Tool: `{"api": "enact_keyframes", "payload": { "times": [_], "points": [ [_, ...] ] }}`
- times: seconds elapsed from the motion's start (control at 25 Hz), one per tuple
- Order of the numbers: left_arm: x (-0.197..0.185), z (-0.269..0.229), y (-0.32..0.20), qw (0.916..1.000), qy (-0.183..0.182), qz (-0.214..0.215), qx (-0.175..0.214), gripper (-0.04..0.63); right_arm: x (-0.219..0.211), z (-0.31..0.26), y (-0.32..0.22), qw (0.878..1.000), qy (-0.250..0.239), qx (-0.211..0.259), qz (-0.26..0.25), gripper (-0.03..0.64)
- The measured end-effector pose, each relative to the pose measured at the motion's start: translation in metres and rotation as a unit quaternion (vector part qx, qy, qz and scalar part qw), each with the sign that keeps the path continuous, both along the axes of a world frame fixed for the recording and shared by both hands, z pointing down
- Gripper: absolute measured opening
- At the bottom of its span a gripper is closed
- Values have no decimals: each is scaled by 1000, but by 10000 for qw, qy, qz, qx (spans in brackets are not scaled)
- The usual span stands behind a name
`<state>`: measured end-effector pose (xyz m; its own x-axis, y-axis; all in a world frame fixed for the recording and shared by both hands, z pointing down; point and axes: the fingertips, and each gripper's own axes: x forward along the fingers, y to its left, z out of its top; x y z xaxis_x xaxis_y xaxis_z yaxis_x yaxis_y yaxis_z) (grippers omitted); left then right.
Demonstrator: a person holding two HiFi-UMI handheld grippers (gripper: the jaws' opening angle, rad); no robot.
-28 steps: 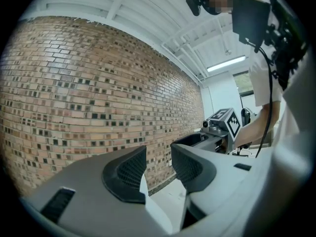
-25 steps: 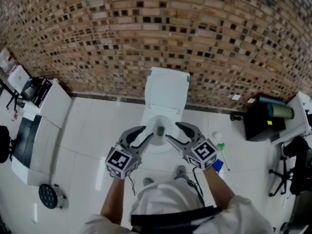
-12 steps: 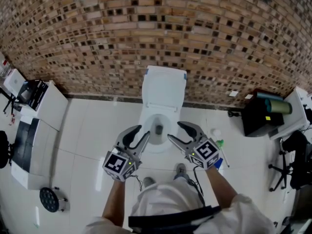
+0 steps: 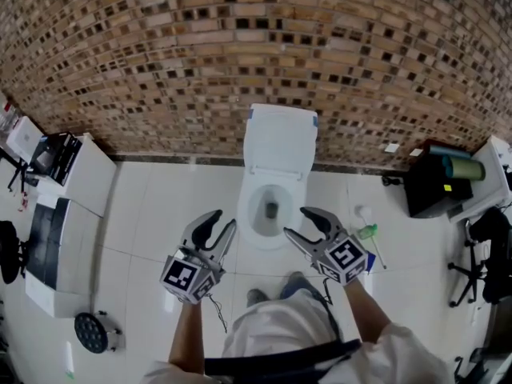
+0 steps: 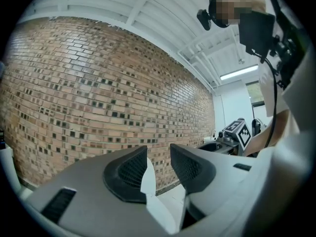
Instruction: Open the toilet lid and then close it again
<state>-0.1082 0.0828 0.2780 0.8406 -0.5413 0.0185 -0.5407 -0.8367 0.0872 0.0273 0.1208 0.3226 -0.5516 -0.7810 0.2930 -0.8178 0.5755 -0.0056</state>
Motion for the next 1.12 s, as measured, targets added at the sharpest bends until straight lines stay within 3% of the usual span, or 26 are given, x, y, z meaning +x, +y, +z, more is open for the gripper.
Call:
{"api": "enact_keyframes", "payload": {
  "times": [0.52,0.68,0.84,1.12],
  "points": [
    [41,1,-61,9989,-109,180,-413,142,66,-7,-50,9992,-132,254,293,265],
    [50,9,-90,9974,-298,587,-297,143,72,-6,-68,9980,41,296,561,265],
    [41,24,-126,9925,-404,1107,-338,143,51,-5,-93,9954,204,258,899,265],
    [-16,62,-218,9711,-746,2258,-183,143,-22,26,-177,9860,977,-121,1348,265]
  ]
}}
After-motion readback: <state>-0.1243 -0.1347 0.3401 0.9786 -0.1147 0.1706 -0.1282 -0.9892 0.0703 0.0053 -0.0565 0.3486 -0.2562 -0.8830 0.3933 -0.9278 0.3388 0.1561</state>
